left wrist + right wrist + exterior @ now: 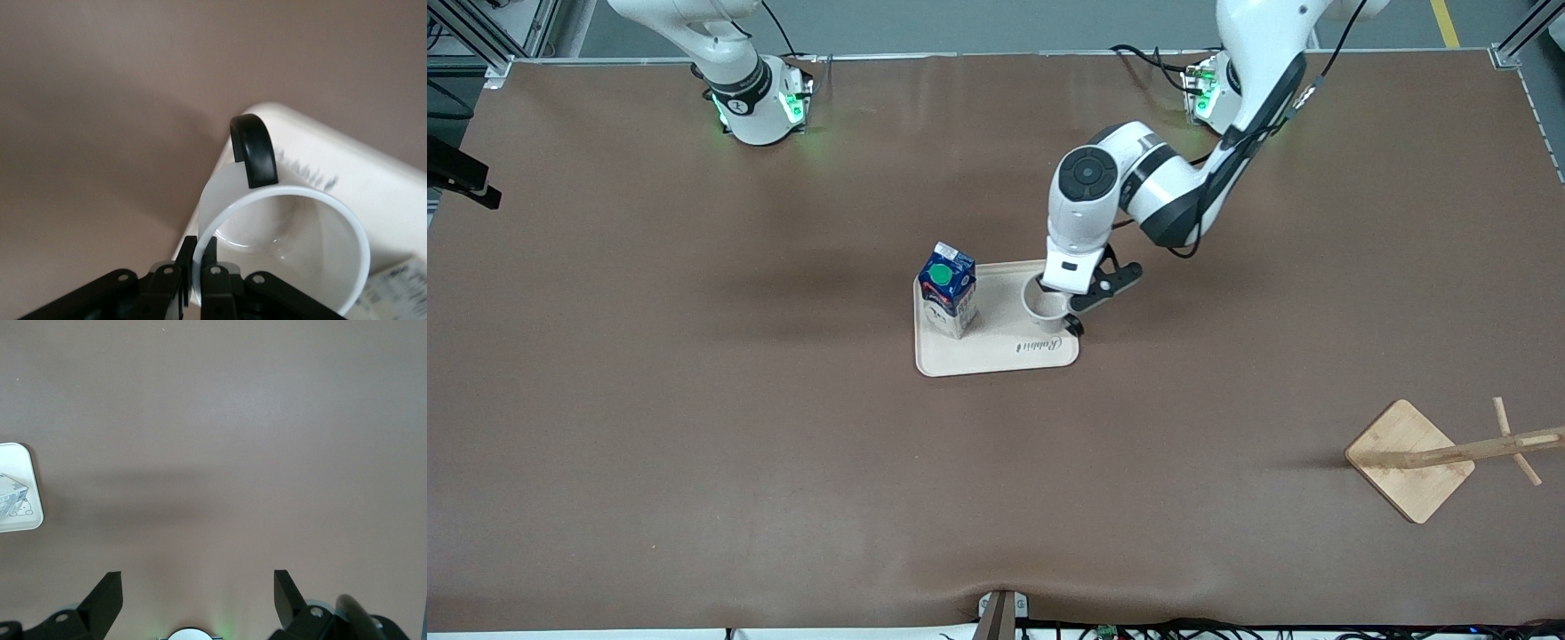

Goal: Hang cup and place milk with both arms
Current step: 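Close the left gripper on the white mug's rim, then lift the white mug with the left gripper toward the wooden stand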

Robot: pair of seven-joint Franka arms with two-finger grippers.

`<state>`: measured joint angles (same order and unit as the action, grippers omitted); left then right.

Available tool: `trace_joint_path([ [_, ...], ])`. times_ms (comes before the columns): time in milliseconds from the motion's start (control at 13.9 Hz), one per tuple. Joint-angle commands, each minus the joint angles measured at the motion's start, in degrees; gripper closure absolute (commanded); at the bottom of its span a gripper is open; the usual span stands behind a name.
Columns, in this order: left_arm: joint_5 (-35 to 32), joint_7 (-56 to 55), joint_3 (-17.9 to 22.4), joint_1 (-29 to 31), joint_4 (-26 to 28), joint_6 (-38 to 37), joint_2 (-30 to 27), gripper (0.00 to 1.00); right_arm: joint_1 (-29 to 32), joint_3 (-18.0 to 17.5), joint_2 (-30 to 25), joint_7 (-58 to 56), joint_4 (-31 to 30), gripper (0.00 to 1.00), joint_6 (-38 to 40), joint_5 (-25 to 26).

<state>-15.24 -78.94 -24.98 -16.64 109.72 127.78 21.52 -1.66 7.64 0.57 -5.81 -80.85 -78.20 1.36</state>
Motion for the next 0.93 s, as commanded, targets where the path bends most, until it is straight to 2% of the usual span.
trace_joint_path([
  [0, -1.46, 6.40, -0.07, 4.23, 0.07, -3.84, -7.09, 1.00, -0.19, 0.18, 0.31, -0.16, 0.78, 0.00, -0.11, 0.14],
  [430, -0.40, 33.19, -0.24, 18.55, -2.84, -11.58, -14.74, 1.00, -0.37, 0.10, 0.57, -0.25, 0.78, 0.00, -1.25, -0.04],
  [574, -0.31, 39.19, -0.24, 22.69, -4.15, -12.37, -15.19, 1.00, -0.80, 0.10, 0.57, -0.16, 0.78, 0.00, -2.92, -0.22],
  [717, 0.29, 45.69, -0.24, 26.20, -7.66, -13.95, -14.76, 1.00, -1.24, 0.10, 0.57, -0.16, 0.78, 0.00, -3.01, -0.22],
  [861, 3.80, 53.41, 0.02, 29.37, -11.26, -15.10, -13.97, 1.00, -1.68, 0.10, 1.36, -0.25, 0.70, 0.00, -4.15, -0.13],
])
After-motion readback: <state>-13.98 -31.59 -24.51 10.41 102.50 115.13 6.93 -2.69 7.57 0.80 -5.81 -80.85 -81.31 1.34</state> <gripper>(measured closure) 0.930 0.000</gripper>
